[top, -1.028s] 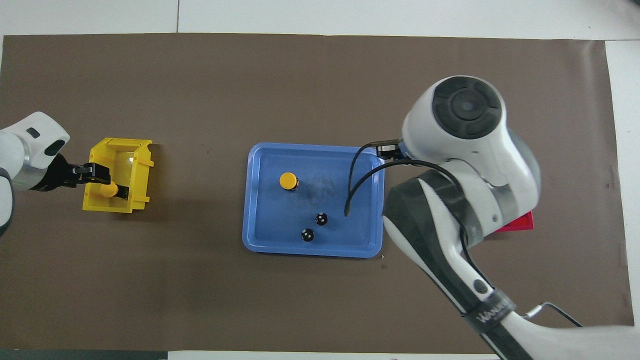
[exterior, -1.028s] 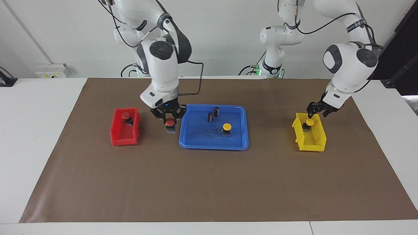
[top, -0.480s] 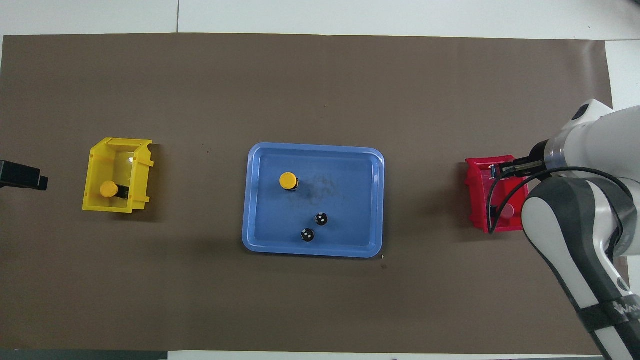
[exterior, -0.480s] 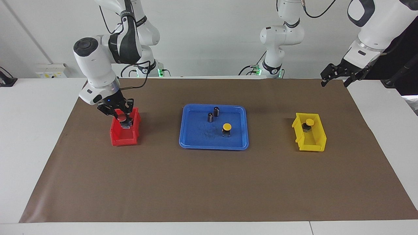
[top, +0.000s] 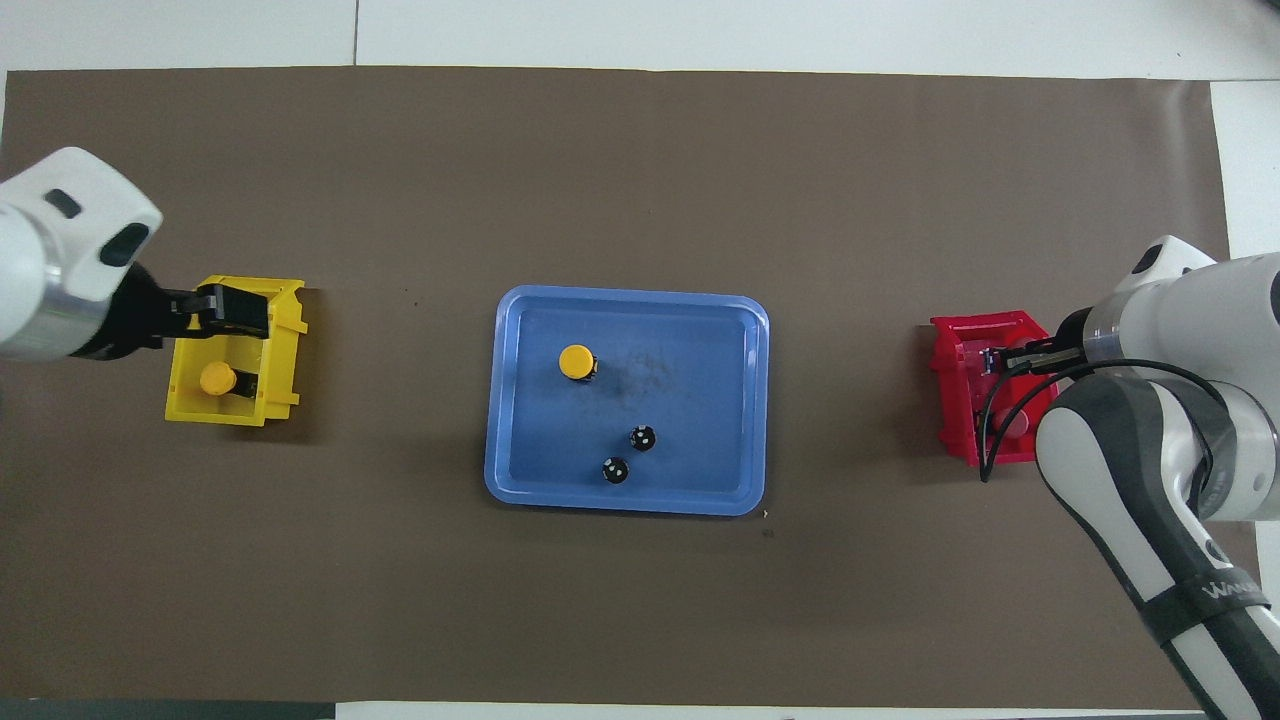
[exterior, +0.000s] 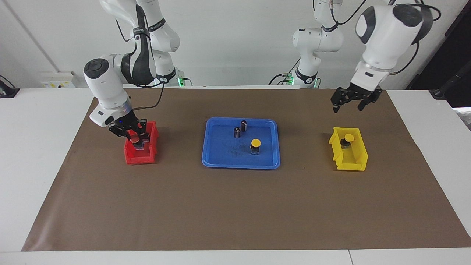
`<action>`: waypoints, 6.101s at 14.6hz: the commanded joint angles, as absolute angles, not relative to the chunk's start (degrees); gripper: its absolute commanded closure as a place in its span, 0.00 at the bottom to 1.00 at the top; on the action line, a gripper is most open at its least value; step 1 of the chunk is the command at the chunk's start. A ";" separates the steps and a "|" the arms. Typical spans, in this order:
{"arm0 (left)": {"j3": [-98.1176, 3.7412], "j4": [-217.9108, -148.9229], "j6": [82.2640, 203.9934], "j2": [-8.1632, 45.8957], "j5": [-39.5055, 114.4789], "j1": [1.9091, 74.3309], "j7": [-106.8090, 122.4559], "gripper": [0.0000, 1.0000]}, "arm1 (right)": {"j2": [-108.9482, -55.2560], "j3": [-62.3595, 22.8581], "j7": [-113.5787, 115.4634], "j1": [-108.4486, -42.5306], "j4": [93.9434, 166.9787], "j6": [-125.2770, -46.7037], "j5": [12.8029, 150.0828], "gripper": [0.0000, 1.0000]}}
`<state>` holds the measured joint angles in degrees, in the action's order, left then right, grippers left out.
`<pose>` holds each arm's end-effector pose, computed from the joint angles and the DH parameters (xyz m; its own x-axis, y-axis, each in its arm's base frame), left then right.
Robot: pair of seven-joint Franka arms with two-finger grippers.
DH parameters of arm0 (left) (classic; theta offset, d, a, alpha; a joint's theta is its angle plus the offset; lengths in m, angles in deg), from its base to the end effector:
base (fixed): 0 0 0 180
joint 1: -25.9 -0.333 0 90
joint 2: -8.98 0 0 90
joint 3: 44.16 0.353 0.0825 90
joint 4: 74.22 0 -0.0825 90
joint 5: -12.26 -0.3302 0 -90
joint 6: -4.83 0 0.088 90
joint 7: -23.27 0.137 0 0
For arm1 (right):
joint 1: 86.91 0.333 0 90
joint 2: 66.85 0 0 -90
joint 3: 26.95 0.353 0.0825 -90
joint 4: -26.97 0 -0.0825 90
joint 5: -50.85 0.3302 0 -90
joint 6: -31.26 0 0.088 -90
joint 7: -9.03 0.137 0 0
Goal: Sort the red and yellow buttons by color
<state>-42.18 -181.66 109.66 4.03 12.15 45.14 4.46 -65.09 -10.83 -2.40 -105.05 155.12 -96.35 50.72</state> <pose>0.4639 -0.1432 0.5676 0.9989 0.0268 0.0382 0.0263 -0.9996 0.0142 0.4771 -0.0162 0.4232 0.9862 0.1649 0.0176 0.1647 -0.9862 0.0141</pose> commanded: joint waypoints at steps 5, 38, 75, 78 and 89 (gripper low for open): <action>-41.44 -180.48 123.47 15.91 13.32 61.05 -15.74 0.00 | -67.02 -10.16 -3.89 -105.46 158.46 -103.74 52.17 0.75; -40.38 -169.23 105.47 20.76 14.11 50.72 -3.23 0.99 | -67.29 -11.31 2.79 -107.91 113.54 -51.19 50.41 0.00; -40.56 -192.26 133.07 18.03 13.76 30.03 23.71 0.49 | -65.88 -25.46 3.14 -91.22 115.92 -50.48 50.59 0.00; -40.56 -191.38 131.93 18.12 13.76 30.30 23.62 0.38 | -65.88 -25.46 3.14 -91.22 115.92 -50.48 50.68 0.00; -40.64 -174.25 102.86 9.00 12.09 29.42 30.65 0.00 | -65.88 -25.46 3.14 -91.22 115.92 -50.48 50.68 0.00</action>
<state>-40.22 -174.11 107.31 13.66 13.00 29.81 28.47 -66.67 -25.33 2.72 -91.50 115.14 -51.09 50.53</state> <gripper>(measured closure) 0.000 0.000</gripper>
